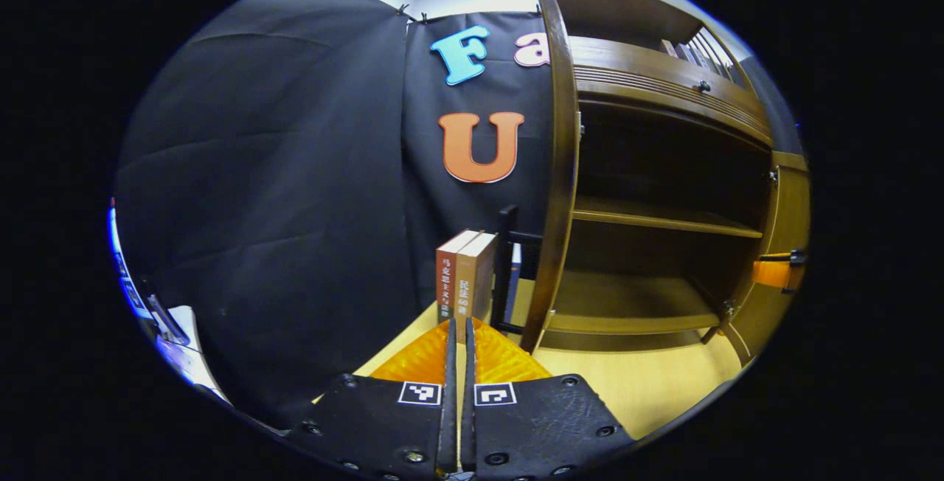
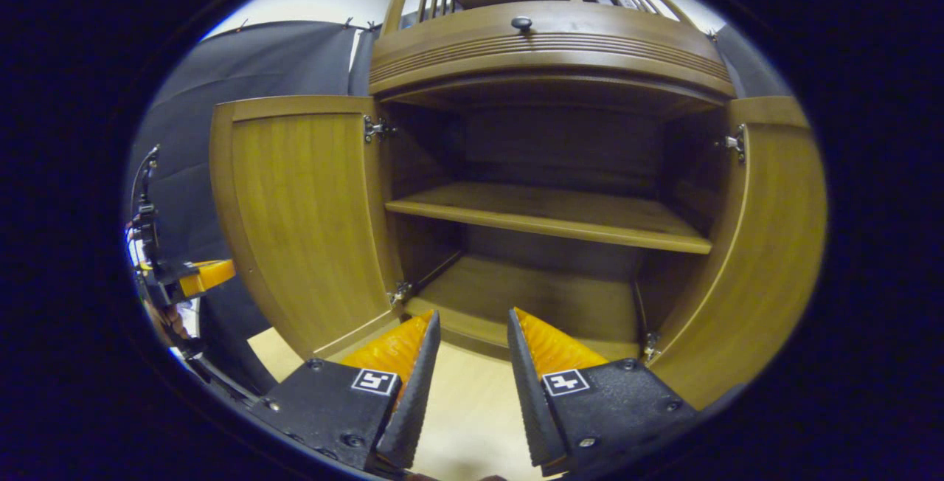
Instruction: Open the right door of the double-door shoe cabinet with the right hand, and open the left door with the left hand.
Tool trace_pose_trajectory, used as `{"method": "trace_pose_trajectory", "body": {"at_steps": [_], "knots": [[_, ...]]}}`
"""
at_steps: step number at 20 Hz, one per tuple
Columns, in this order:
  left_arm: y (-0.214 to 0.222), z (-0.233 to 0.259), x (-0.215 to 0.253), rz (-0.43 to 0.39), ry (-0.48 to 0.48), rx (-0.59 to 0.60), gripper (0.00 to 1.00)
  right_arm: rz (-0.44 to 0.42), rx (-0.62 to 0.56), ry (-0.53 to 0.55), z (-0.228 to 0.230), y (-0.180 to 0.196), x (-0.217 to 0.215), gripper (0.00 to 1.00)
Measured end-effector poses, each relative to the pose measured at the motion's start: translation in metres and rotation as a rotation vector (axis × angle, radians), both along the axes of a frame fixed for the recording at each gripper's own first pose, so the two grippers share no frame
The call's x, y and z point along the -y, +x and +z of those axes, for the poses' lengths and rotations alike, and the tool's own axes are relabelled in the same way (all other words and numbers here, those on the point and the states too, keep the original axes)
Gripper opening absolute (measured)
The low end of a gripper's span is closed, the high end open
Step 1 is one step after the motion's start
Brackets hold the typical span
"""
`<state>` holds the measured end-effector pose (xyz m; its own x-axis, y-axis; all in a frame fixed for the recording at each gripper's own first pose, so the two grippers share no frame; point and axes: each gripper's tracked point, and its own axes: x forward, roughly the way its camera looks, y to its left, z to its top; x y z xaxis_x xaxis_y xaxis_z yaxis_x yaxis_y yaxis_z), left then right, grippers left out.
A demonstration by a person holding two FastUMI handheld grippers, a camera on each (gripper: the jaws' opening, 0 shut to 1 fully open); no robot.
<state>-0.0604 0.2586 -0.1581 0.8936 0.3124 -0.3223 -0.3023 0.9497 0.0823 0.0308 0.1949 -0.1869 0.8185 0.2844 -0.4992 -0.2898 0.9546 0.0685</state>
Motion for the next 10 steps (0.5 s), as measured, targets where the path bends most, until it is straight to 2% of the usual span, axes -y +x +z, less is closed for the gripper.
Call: {"method": "trace_pose_trajectory", "body": {"at_steps": [1,2,3,5,7,8,9,10], "knots": [[-0.003,0.007,0.004,0.013,0.007,0.012,0.02,-0.02,0.009,-0.004,0.003,0.002,0.006,0.62],[-0.004,0.014,0.01,0.019,0.015,0.022,0.17,-0.044,0.019,-0.005,0.007,0.004,0.015,0.59],[-0.002,0.02,0.017,0.015,0.032,0.026,0.02,-0.072,0.03,-0.003,0.011,0.006,0.024,0.59],[0.0,0.035,0.033,-0.011,0.107,0.031,0.11,-0.131,0.054,0.004,0.022,0.012,0.044,0.59],[0.004,0.054,0.061,-0.082,0.175,0.059,0.12,-0.183,0.077,0.009,0.034,0.014,0.064,0.7],[0.01,0.063,0.078,-0.121,0.198,0.074,0.22,-0.201,0.086,0.013,0.038,0.015,0.07,0.8],[0.019,0.066,0.099,-0.168,0.208,0.086,0.33,-0.215,0.094,0.017,0.044,0.015,0.078,0.75],[0.025,0.069,0.12,-0.215,0.205,0.101,0.35,-0.23,0.103,0.022,0.049,0.013,0.084,0.75]]}}
